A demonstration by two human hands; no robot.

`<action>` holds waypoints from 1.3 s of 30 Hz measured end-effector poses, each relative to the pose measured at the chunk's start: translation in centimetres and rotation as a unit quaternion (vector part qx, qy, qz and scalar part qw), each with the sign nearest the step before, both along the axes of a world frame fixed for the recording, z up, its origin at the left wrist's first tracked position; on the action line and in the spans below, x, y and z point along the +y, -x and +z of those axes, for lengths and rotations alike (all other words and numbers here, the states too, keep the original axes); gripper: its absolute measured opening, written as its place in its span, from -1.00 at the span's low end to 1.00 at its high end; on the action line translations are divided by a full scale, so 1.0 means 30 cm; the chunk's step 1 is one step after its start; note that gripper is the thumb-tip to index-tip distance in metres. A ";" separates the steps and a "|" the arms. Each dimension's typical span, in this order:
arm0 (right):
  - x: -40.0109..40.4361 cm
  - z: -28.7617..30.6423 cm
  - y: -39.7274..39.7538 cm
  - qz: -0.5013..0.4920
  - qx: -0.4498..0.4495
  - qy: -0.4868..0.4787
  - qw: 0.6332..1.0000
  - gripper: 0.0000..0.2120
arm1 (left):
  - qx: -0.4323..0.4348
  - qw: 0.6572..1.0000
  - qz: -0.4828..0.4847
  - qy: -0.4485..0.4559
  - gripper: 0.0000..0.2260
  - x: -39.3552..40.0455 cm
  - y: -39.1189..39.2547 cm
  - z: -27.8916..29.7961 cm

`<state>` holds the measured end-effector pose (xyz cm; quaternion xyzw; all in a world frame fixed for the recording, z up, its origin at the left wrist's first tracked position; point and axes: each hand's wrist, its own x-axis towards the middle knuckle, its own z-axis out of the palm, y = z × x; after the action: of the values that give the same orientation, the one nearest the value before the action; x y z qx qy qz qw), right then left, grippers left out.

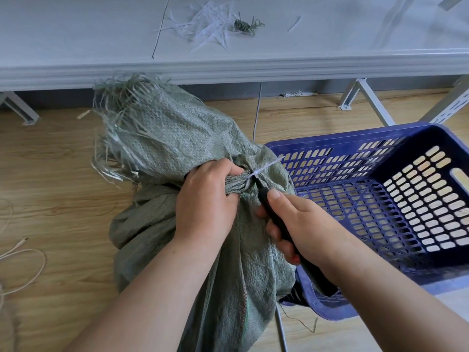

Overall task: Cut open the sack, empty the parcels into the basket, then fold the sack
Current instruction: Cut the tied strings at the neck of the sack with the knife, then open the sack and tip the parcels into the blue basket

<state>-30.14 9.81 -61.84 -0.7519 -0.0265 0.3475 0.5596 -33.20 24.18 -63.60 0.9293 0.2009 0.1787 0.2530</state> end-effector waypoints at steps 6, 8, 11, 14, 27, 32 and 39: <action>-0.013 0.037 0.012 0.008 -0.004 -0.022 1.000 -0.59 | 0.019 1.000 0.011 -0.012 -0.72 0.014 -0.004 -0.020; -0.022 0.084 -0.009 -0.002 -0.035 -0.038 0.999 -0.59 | 0.030 0.999 0.030 -0.005 -0.71 0.036 -0.005 -0.032; -0.046 0.112 -0.047 -0.033 -0.046 -0.045 0.997 -0.59 | 0.006 1.000 0.022 0.015 -0.70 0.033 -0.007 -0.030; -0.036 0.077 -0.032 -0.026 -0.041 -0.031 0.998 -0.60 | -0.009 0.999 0.009 0.043 -0.73 0.016 -0.011 -0.013; -0.003 -0.020 -0.083 -0.035 -0.288 0.148 0.945 -0.89 | 0.002 0.993 -0.060 0.103 -0.71 0.045 0.014 0.059; -0.001 0.010 -0.087 -0.055 -0.323 0.135 0.935 -0.89 | 0.074 0.989 -0.106 -0.066 -0.33 0.012 0.043 0.161; 0.037 0.153 -0.211 -0.172 -0.357 0.059 0.916 -0.81 | 0.095 0.989 -0.045 -0.100 -0.69 0.095 0.024 0.100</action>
<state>-23.81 10.91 -57.26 -0.8504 -0.0744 -0.0449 0.5189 -33.90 27.03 -60.60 0.9707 0.1633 0.0974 0.1469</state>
